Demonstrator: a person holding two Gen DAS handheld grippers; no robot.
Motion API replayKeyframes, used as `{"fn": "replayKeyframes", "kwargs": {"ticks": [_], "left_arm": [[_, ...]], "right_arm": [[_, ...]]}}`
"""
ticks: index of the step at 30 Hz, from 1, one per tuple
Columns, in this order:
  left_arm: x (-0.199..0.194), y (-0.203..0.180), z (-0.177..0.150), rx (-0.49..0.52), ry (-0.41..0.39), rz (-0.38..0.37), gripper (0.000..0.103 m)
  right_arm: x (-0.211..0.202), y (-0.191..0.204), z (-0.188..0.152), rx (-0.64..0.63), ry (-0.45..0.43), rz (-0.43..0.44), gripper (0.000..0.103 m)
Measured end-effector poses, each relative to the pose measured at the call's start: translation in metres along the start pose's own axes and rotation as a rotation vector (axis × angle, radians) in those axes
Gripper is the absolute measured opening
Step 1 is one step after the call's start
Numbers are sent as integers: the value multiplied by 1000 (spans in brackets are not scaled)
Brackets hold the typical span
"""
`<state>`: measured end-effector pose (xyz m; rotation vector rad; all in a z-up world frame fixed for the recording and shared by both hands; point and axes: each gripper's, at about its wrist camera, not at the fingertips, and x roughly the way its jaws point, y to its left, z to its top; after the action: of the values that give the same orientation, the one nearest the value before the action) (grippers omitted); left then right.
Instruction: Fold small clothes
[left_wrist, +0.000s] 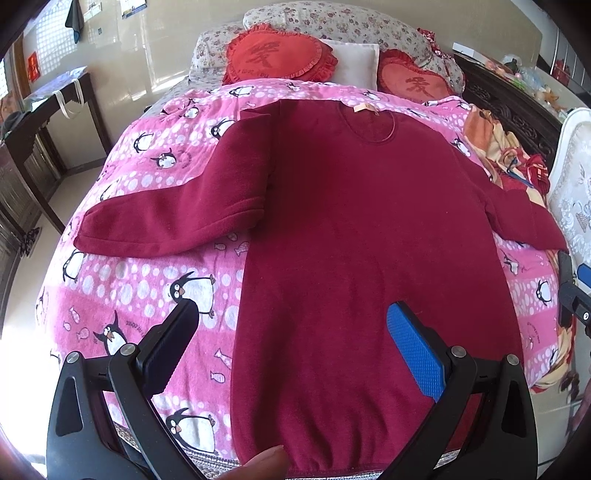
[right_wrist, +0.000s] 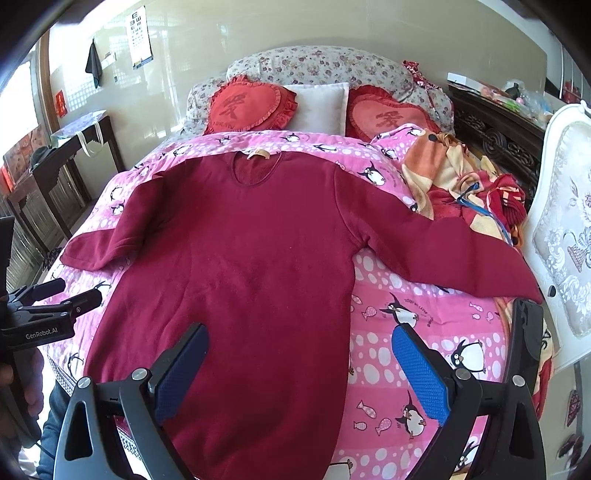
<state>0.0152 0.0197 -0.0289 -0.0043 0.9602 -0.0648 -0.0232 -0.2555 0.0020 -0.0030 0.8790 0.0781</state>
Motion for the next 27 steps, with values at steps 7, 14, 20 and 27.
{"fn": "replayKeyframes", "kwargs": {"ticks": [7, 14, 20, 27], "left_arm": [[2, 0, -1, 8, 8, 2, 102], [7, 6, -4, 1, 23, 19, 102], [9, 9, -5, -1, 24, 18, 102], [11, 20, -5, -15, -21, 7, 102]], "right_arm": [[0, 3, 1, -4, -2, 1, 98], [3, 5, 2, -1, 6, -1, 98], [7, 9, 6, -7, 14, -3, 98], [14, 21, 13, -15, 11, 9, 98]]}}
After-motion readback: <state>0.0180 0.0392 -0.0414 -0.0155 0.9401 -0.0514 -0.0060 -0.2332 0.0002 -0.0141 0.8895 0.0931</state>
